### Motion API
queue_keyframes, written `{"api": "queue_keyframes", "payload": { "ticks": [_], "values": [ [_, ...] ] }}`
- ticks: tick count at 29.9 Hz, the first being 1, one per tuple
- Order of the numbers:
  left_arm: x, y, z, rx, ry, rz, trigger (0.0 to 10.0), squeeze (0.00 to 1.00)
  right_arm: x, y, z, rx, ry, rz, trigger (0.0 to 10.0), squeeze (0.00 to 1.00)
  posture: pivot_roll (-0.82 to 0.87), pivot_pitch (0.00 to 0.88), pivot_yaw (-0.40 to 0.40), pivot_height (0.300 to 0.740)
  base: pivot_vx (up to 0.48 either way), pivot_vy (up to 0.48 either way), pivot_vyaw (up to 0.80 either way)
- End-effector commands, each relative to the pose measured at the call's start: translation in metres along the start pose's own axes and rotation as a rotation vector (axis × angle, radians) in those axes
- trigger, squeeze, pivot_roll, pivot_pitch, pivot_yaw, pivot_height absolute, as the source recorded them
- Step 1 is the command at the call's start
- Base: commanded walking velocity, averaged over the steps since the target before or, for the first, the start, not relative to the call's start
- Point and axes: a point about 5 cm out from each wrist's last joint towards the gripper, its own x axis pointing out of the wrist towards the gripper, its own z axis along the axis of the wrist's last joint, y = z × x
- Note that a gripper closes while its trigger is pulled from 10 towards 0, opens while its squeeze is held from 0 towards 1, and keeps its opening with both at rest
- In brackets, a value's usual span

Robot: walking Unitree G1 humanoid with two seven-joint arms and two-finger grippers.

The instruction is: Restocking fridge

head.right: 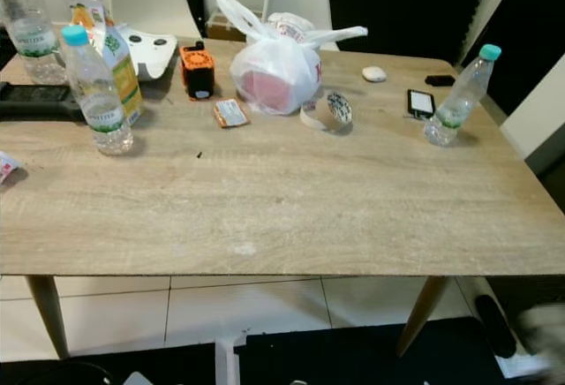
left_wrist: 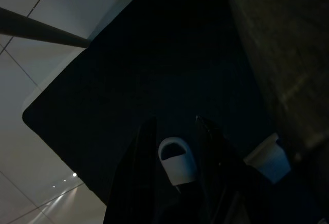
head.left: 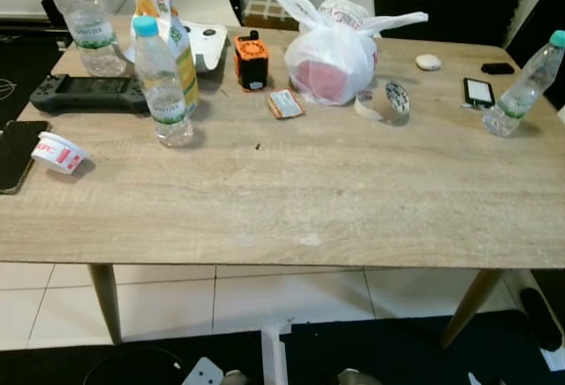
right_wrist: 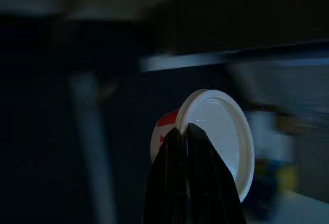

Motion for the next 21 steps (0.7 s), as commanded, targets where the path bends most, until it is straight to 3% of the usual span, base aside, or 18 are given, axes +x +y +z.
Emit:
{"api": "queue_keyframes", "payload": {
  "ticks": [1, 2, 4, 5, 6, 7, 9, 11, 15, 21],
  "values": [
    [-0.002, -0.02, 0.003, 0.008, -0.014, -0.063, 10.0, 0.27, -0.002, 0.02, -0.01, -0.042, 0.013, 0.092, 10.0, 0.0, -0.05, 0.088, -0.087, 0.74, 0.0, 0.0, 0.0],
    [-0.002, -0.019, 0.003, 0.006, -0.013, -0.06, 10.0, 0.27, -0.006, 0.043, -0.014, -0.063, 0.023, 0.169, 10.0, 0.0, -0.04, 0.088, -0.082, 0.74, 0.0, 0.0, 0.0],
    [-0.002, -0.019, 0.003, 0.006, -0.013, -0.06, 10.0, 0.27, -0.006, 0.043, -0.014, -0.063, 0.023, 0.169, 10.0, 0.0, -0.04, 0.088, -0.082, 0.74, 0.0, 0.0, 0.0],
    [-0.002, -0.018, 0.002, -0.001, -0.012, -0.056, 10.0, 0.27, -0.01, 0.066, -0.018, -0.099, 0.027, 0.253, 10.0, 0.0, -0.03, 0.09, -0.083, 0.74, 0.0, 0.0, 0.0],
    [-0.002, -0.018, 0.002, -0.001, -0.012, -0.056, 10.0, 0.27, -0.01, 0.066, -0.018, -0.099, 0.027, 0.253, 10.0, 0.0, -0.03, 0.09, -0.083, 0.74, 0.0, 0.0, 0.0],
    [-0.002, -0.017, 0.001, -0.021, -0.012, -0.049, 10.0, 0.26, -0.016, 0.087, -0.023, -0.143, 0.033, 0.325, 10.0, 0.0, -0.01, 0.091, -0.084, 0.74, 0.0, 0.0, 0.0],
    [-0.002, -0.017, 0.001, -0.021, -0.012, -0.049, 10.0, 0.26, -0.016, 0.087, -0.023, -0.143, 0.033, 0.325, 10.0, 0.0, -0.01, 0.091, -0.084, 0.74, 0.0, 0.0, 0.0],
    [-0.003, -0.015, -0.002, -0.12, -0.007, -0.034, 10.0, 0.25, -0.027, 0.12, -0.029, -0.304, 0.013, 0.455, 10.0, 0.0, 0.02, 0.098, -0.094, 0.74, 0.0, 0.0, 0.0],
    [-0.004, -0.013, -0.007, -0.256, 0.01, -0.014, 10.0, 0.26, -0.029, 0.13, -0.019, -0.365, -0.038, 0.481, 10.0, 0.0, 0.03, 0.104, -0.106, 0.74, 0.0, 0.0, 0.0],
    [-0.003, -0.01, -0.006, -0.312, 0.016, -0.004, 10.0, 0.27, -0.028, 0.137, 0.001, -0.425, -0.118, 0.464, 10.0, 0.0, 0.04, 0.106, -0.094, 0.74, 0.0, 0.0, 0.0]
  ]
}}
